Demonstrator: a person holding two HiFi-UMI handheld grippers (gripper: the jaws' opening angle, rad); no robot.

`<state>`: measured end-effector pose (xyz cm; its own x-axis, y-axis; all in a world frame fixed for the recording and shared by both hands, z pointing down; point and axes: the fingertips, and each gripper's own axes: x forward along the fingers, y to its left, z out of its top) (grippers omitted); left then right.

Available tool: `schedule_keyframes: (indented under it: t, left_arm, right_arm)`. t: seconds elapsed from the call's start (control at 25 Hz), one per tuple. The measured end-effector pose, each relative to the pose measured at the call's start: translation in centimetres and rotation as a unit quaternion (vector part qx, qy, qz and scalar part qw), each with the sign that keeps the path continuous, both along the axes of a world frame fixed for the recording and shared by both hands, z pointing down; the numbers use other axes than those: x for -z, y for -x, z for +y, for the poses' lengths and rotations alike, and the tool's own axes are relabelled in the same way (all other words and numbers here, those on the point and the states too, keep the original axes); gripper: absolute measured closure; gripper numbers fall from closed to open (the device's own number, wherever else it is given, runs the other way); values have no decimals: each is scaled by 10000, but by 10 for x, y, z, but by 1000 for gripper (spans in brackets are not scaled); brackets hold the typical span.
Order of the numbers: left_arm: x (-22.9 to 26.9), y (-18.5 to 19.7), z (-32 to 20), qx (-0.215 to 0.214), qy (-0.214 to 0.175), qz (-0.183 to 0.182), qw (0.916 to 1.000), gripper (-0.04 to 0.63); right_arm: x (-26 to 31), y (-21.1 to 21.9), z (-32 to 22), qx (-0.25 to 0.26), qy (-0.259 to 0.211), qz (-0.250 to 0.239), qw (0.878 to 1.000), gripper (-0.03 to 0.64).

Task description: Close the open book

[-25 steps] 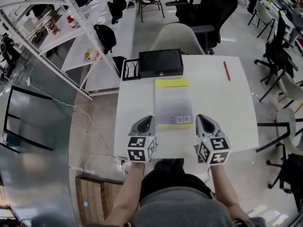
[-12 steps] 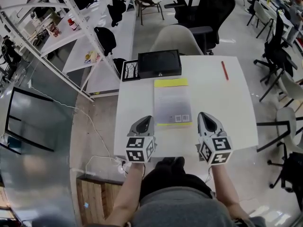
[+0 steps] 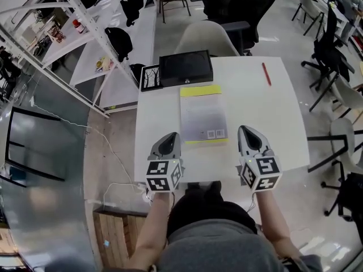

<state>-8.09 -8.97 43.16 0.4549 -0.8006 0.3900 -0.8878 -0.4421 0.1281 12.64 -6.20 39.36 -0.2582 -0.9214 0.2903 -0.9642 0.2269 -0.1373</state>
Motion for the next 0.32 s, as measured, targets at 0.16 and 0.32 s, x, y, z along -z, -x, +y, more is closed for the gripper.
schedule_keyframes:
  t: [0.16, 0.32]
  left_arm:
    - [0, 4, -7, -29, -12, 24, 10000, 588]
    - [1, 11, -18, -76, -20, 32, 10000, 588]
  right_arm:
    - [1, 2, -5, -23, -26, 2, 10000, 614]
    - [0, 7, -15, -45, -31, -1, 10000, 615]
